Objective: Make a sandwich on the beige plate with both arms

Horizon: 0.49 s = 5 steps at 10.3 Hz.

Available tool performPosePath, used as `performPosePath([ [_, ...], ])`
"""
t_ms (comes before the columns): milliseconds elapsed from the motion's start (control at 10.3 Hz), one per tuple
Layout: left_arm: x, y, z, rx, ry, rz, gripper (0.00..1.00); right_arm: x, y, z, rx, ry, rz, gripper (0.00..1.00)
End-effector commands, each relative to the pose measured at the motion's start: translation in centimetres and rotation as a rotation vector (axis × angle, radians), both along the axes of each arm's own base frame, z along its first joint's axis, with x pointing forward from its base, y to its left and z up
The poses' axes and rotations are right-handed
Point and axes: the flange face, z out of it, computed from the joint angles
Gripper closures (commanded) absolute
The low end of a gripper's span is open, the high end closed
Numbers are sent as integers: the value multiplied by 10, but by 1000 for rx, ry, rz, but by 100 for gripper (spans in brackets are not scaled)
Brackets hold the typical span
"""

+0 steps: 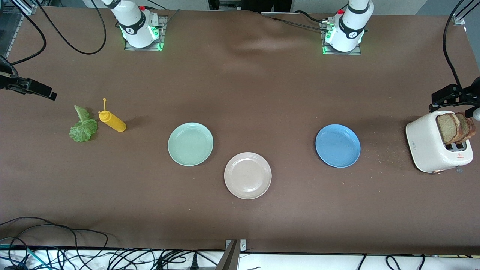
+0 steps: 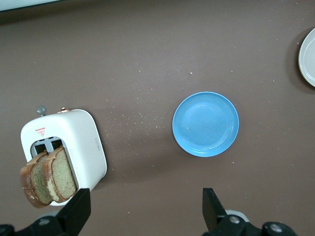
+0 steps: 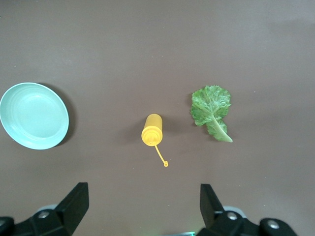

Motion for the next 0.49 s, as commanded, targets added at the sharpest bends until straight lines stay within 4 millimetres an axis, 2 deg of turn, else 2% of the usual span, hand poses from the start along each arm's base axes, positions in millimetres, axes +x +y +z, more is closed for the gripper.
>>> performPosePath([
  [0, -3, 0, 7, 12, 1, -22, 0, 1, 2, 4, 8, 1, -3, 0],
  [389, -2, -7, 8, -1, -1, -32, 0, 1, 2, 5, 8, 0, -4, 0],
])
